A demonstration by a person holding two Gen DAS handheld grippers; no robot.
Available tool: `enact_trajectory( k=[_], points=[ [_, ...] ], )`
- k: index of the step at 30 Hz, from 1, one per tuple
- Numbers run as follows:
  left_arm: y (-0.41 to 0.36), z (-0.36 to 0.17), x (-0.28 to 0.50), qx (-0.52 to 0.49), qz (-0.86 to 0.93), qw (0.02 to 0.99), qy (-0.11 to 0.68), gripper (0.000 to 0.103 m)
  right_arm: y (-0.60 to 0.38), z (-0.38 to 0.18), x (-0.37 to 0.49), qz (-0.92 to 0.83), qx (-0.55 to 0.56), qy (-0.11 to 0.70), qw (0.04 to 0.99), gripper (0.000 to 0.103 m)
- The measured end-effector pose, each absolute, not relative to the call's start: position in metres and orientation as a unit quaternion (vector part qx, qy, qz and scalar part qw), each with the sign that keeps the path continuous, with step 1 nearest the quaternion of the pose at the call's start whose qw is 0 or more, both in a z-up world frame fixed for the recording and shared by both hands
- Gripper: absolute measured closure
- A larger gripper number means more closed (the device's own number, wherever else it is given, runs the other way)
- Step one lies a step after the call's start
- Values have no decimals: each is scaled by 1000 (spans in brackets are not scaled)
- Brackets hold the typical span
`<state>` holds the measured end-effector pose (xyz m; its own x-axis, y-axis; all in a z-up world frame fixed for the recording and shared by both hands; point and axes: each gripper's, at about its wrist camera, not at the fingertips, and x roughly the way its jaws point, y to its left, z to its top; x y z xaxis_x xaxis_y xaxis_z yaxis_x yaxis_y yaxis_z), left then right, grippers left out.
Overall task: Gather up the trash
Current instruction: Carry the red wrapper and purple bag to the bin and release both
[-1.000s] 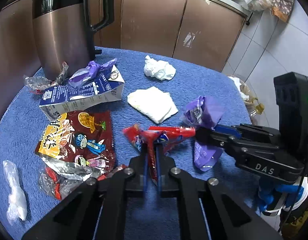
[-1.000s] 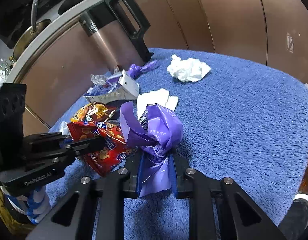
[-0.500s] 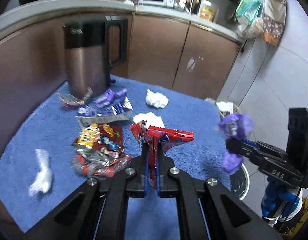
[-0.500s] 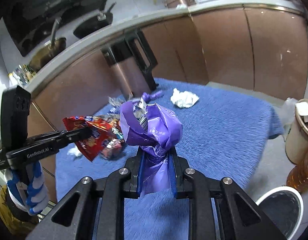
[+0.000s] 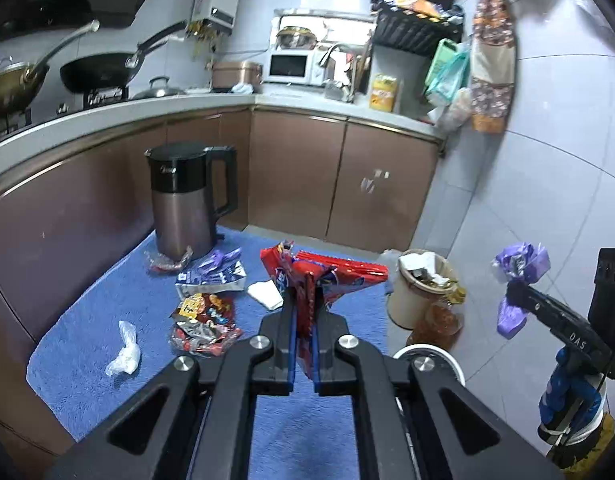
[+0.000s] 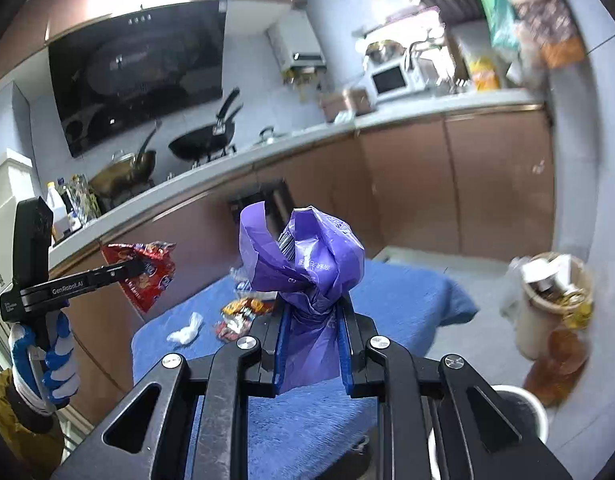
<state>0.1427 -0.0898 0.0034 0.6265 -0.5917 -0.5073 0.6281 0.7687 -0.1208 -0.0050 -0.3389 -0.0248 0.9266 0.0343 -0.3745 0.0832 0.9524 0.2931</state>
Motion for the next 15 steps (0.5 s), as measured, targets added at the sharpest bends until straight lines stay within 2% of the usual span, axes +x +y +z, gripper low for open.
enact_trajectory(
  k=[8, 15],
  points=[
    [-110, 10, 104, 47, -371, 891, 256, 98, -355, -5, -58, -69, 138, 156, 976, 82],
    [-168, -14, 98, 78, -415, 863, 278, 98, -381, -29, -66, -127, 146, 177, 965, 82]
  ],
)
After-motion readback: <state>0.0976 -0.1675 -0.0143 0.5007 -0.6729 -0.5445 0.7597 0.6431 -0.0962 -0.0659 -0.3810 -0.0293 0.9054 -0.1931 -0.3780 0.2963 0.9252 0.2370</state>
